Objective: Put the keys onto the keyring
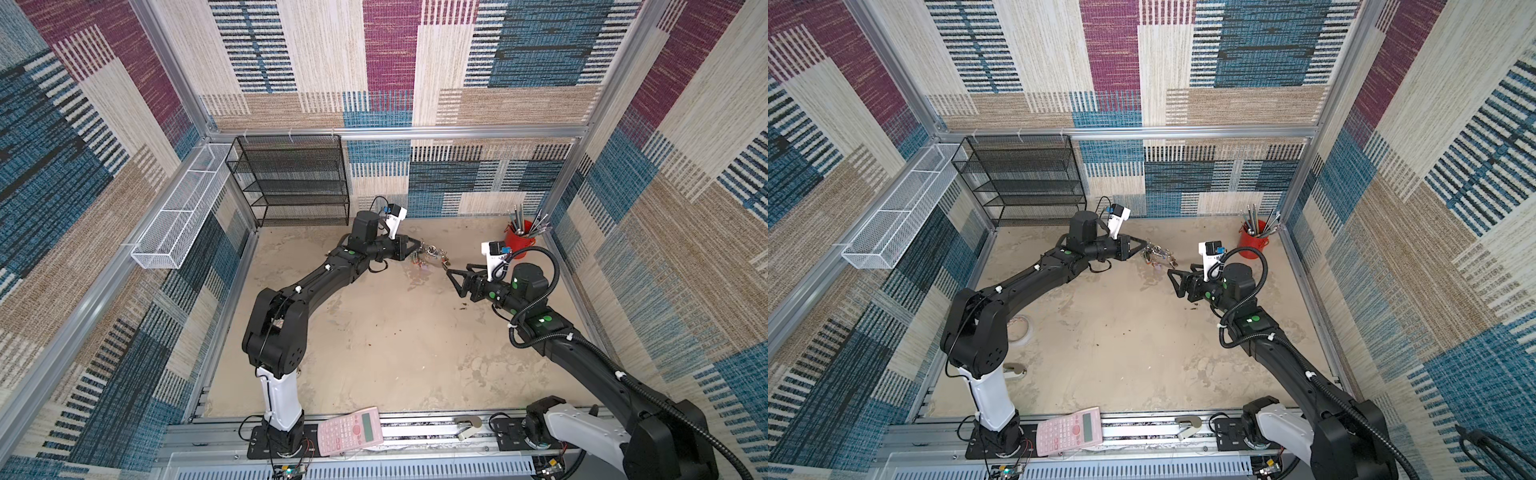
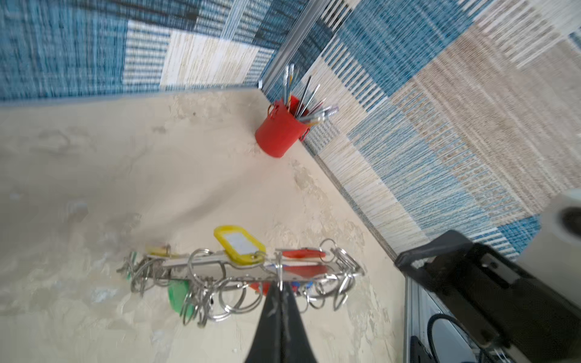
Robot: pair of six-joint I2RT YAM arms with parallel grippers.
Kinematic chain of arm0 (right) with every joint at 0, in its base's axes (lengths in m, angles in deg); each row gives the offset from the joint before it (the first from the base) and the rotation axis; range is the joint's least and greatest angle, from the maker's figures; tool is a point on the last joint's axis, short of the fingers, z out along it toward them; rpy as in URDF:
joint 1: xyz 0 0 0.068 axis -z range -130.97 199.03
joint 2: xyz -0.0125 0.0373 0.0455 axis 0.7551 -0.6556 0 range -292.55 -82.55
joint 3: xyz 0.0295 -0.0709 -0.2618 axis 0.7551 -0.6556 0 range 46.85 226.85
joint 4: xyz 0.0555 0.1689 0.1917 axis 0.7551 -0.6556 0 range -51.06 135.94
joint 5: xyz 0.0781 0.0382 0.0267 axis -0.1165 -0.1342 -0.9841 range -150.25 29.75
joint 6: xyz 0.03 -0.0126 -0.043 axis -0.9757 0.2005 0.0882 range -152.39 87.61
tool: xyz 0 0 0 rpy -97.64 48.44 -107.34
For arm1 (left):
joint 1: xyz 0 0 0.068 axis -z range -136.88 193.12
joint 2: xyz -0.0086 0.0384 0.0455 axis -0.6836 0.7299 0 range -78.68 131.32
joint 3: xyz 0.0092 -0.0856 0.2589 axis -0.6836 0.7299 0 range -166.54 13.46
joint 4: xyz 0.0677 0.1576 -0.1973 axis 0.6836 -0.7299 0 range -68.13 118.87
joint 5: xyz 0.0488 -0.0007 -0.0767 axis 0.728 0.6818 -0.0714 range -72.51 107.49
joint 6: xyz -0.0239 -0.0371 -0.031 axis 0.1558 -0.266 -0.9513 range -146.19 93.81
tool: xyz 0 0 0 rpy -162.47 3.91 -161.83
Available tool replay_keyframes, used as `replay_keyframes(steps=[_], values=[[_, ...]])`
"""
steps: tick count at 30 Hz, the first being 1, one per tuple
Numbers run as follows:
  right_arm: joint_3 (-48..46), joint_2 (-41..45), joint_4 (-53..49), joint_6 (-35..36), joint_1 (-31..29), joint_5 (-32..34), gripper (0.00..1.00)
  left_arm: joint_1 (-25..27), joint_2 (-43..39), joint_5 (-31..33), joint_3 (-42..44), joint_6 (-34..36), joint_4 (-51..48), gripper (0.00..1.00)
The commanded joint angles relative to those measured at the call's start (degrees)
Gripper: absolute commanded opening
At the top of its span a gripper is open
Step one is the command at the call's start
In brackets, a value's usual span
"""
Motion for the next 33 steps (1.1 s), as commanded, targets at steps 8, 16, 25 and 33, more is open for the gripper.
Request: replay_keyframes(steps=[8,16,25,33], values=[[-0.8,-0.1,3.4,-0.7,0.0,-2.4,0.87,-0.4,-7.3,6.6,18.2,-2.6,6.6,0.00],[-1.5,0.5,5.1,-1.2,0.0,-0.9,0.93,-0.8,-15.8,15.6,25.6,-2.1,6.1,0.37],[0.7,2.9,3.7,-0.4,2.1,11.9,1.00,-3.5,-32.6,34.3,31.5,-0.7,-2.0,0.81],[-5.7,5.0,9.1,-0.4,4.3,30.6,1.00,-7.1,-45.0,59.3,38.8,-1.3,-8.1,0.99]])
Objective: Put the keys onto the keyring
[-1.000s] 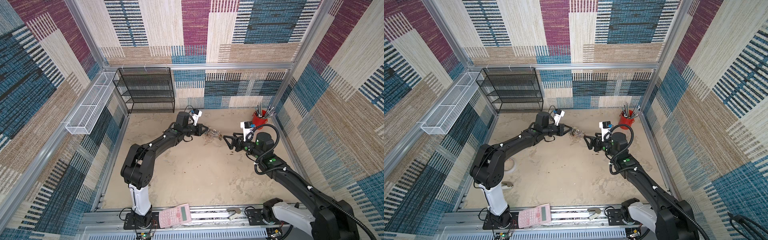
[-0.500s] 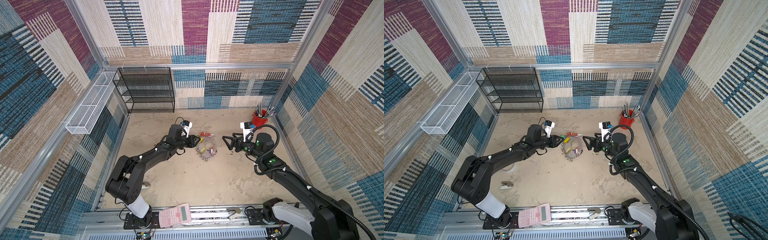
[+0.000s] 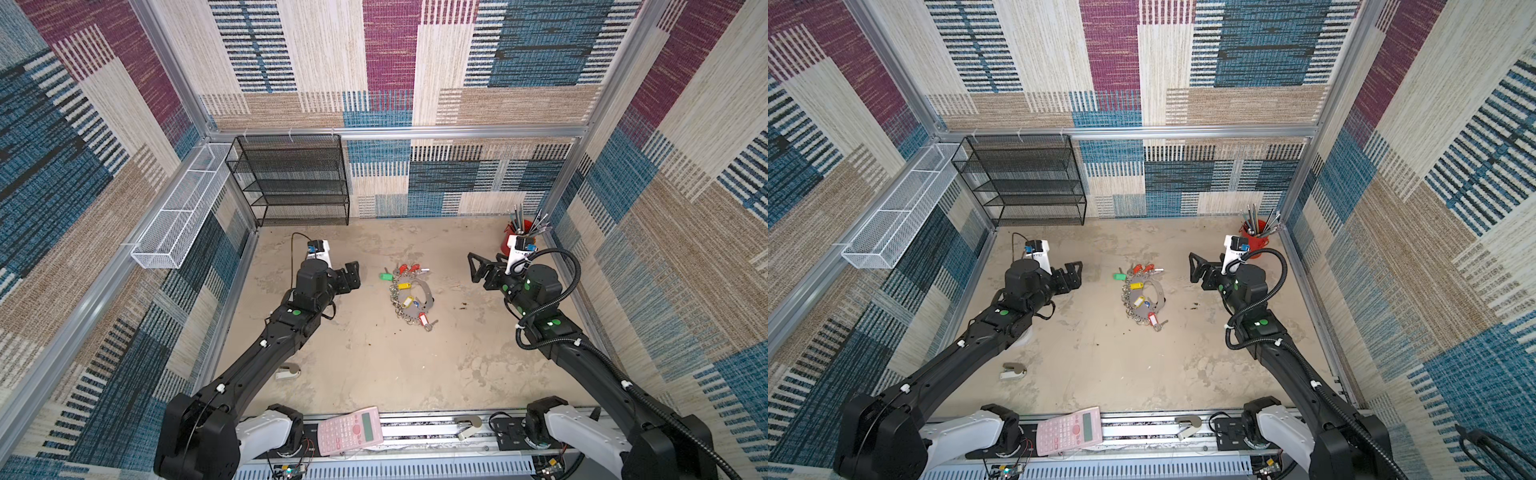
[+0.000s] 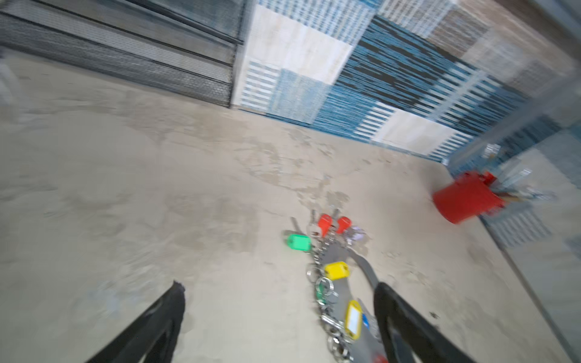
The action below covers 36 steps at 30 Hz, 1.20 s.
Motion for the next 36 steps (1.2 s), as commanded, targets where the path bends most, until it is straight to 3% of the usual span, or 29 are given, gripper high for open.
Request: replay_keyframes(steps=[1,5,8,11,15,17,18,21,22,25,26,28,29,30,32,33,34,36], values=[[-4.5,1.7,6.9,1.4,0.4,12.7,1.00,-0.4,-3.6,18.2,3.1,0.4,-3.3,0.99],[-14.9,2.3,21.1,5.4,1.9,18.4,1.00,-0.4,-5.0,32.7,7.4,5.5,-1.7,0.99],[-21.9,-0.1,33.3,7.4,4.2,17.1,1.00,-0.5,-3.4,39.8,9.9,11.2,3.9,0.99],[-23.3,-4.1,38.4,10.4,5.4,18.9,1.00,-2.0,1.2,41.9,14.3,18.5,15.8,0.99],[-22.8,-7.4,41.2,14.0,8.3,19.5,1.00,-4.8,6.0,36.2,17.4,20.4,24.4,0.99],[-24.4,-10.3,45.8,15.4,10.3,19.2,1.00,-6.6,9.5,29.2,21.8,25.0,38.9,0.99],[-25.4,-12.3,49.1,15.3,11.6,18.2,1.00,-7.1,11.6,28.6,22.2,26.6,41.8,0.99],[-27.4,-20.7,60.7,15.3,14.7,10.1,1.00,-10.8,19.9,18.2,26.9,29.0,59.3,0.99],[-27.7,-23.1,64.0,15.5,15.0,9.2,1.00,-11.5,22.2,17.7,28.4,30.3,65.7,0.99],[-27.7,-31.6,72.3,17.3,15.6,1.9,1.00,-14.2,17.4,10.8,26.9,26.4,53.1,0.99],[-27.4,-32.5,73.1,17.9,15.7,0.1,1.00,-15.7,18.8,7.9,26.3,25.9,53.0,0.99],[-23.6,-30.5,62.3,18.6,16.1,-2.4,1.00,-17.4,24.9,6.7,24.5,26.2,59.1,0.98],[-23.7,-31.9,65.1,18.3,16.5,-3.5,1.00,-18.1,22.3,5.2,22.2,24.6,50.1,0.97],[-24.1,-31.0,63.9,18.0,16.7,-3.2,1.00,-19.1,20.9,3.5,19.8,23.0,41.9,0.93],[-24.5,-31.5,65.9,17.3,16.7,-1.5,1.00,-20.1,23.9,3.3,20.5,23.5,48.7,0.86],[-24.5,-31.0,65.0,17.4,16.6,-1.6,1.00,-20.3,22.6,3.3,19.7,22.3,44.7,0.85],[-24.4,-30.7,64.2,17.4,16.7,-1.5,1.00,-20.4,22.0,3.0,19.1,22.1,42.3,1.00],[-24.9,-31.0,65.8,17.4,16.7,-1.7,1.00,-20.4,23.4,3.3,20.3,22.8,47.6,1.00]])
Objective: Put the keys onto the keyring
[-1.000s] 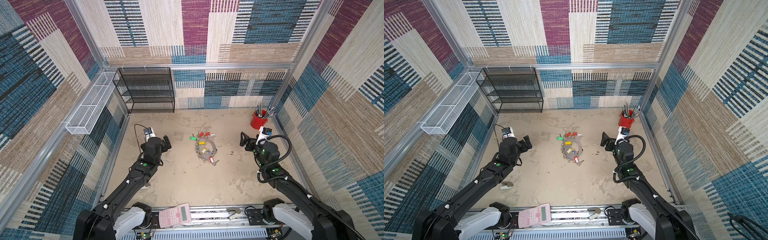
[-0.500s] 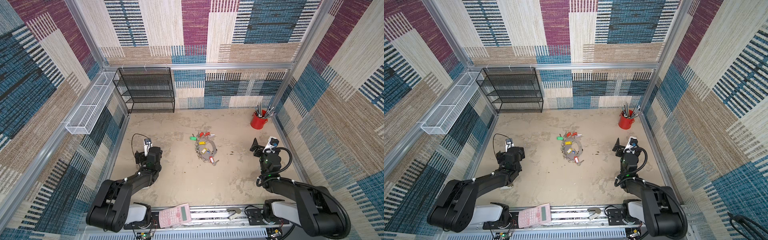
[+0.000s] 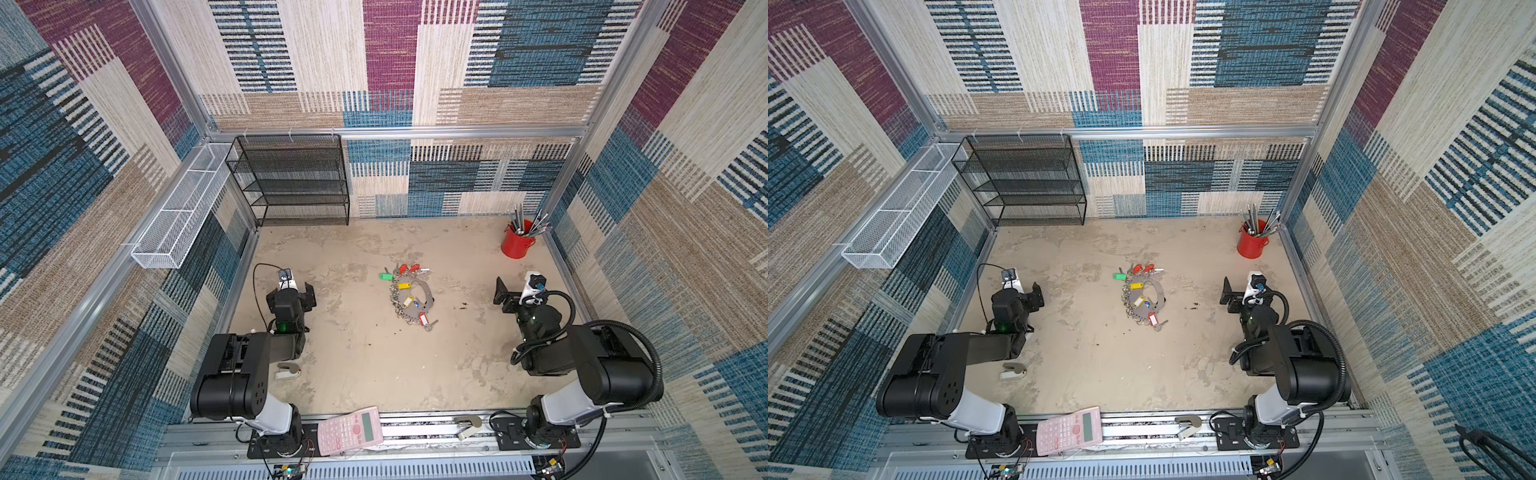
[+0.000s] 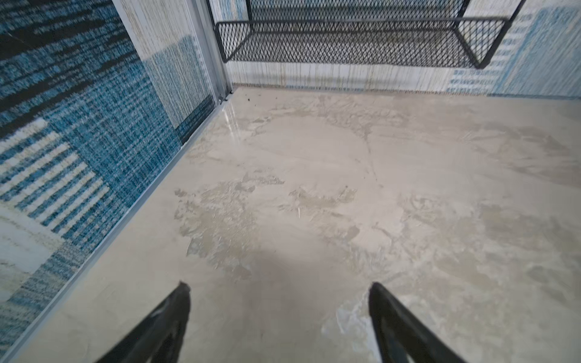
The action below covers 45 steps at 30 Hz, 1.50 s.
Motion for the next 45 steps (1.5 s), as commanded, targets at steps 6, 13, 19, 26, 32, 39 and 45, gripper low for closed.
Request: replay_keyframes(steps=[6,13,19,26,32,39,45], values=[[-0.1,0.1,2.7,0.2,0.0,-1.3,1.00,0.0,-0.1,-2.8,0.2,-0.5,0.2,1.00],[-0.1,0.1,2.7,0.2,0.0,-1.4,1.00,0.3,0.3,-6.4,-0.4,1.6,-0.2,1.00],[-0.1,0.1,2.8,0.2,0.0,-1.3,1.00,0.2,0.5,-6.8,-0.5,1.6,-0.2,1.00],[-0.1,0.0,2.8,0.2,0.0,-1.3,0.99,0.1,0.5,-7.0,-0.6,1.6,-0.3,1.00],[-0.1,0.0,2.8,0.2,0.0,-1.3,1.00,0.0,0.4,-7.3,-0.7,1.6,-0.6,1.00],[-0.1,0.0,2.8,0.2,0.0,-1.3,1.00,0.0,0.4,-7.3,-0.7,1.6,-0.6,1.00],[-0.1,0.0,2.8,0.2,0.0,-1.3,1.00,0.0,0.4,-7.3,-0.6,1.6,-0.6,1.00]])
